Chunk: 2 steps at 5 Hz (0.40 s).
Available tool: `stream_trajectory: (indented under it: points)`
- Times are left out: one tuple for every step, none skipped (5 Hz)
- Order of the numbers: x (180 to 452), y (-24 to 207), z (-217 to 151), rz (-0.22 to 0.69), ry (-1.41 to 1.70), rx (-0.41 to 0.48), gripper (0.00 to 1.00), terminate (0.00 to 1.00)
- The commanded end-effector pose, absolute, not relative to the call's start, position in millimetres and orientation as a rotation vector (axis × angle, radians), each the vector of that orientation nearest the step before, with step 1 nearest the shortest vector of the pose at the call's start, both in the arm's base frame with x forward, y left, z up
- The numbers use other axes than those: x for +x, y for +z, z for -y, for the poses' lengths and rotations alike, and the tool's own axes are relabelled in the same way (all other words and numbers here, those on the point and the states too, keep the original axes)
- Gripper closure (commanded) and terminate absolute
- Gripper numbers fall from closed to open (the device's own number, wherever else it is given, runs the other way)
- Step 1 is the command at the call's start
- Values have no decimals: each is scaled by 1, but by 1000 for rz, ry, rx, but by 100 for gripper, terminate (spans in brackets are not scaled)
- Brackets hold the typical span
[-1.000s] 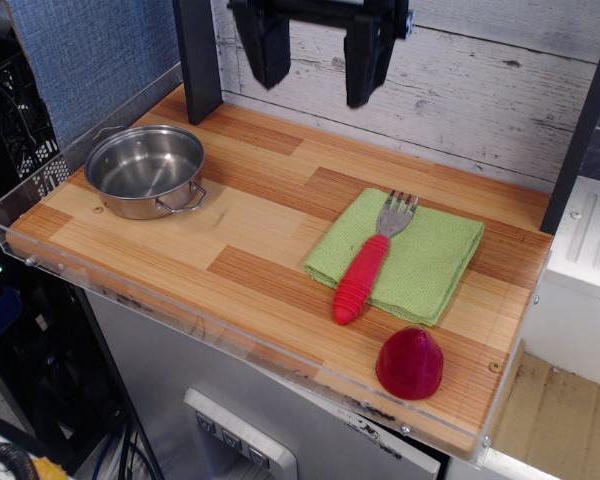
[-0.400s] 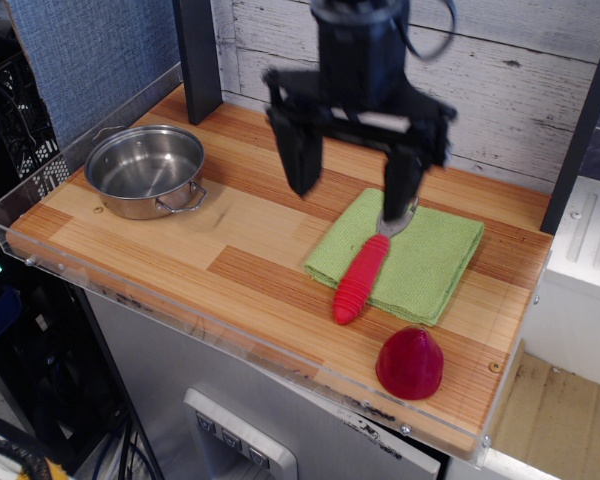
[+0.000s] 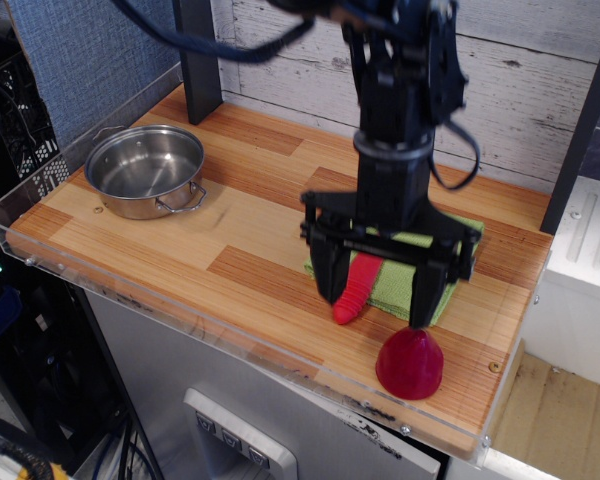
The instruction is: Put the fork between the pot and green towel.
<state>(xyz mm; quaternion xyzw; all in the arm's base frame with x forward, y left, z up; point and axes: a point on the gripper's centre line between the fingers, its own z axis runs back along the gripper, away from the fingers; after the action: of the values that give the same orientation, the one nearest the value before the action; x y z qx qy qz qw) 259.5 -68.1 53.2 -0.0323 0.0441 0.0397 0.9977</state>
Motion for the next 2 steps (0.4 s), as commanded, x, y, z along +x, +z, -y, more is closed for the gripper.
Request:
stream_trajectory:
  points:
    - [267,41,61,-92,75,-24,0,0]
    - [271,40,53,-91,10,42,0,0]
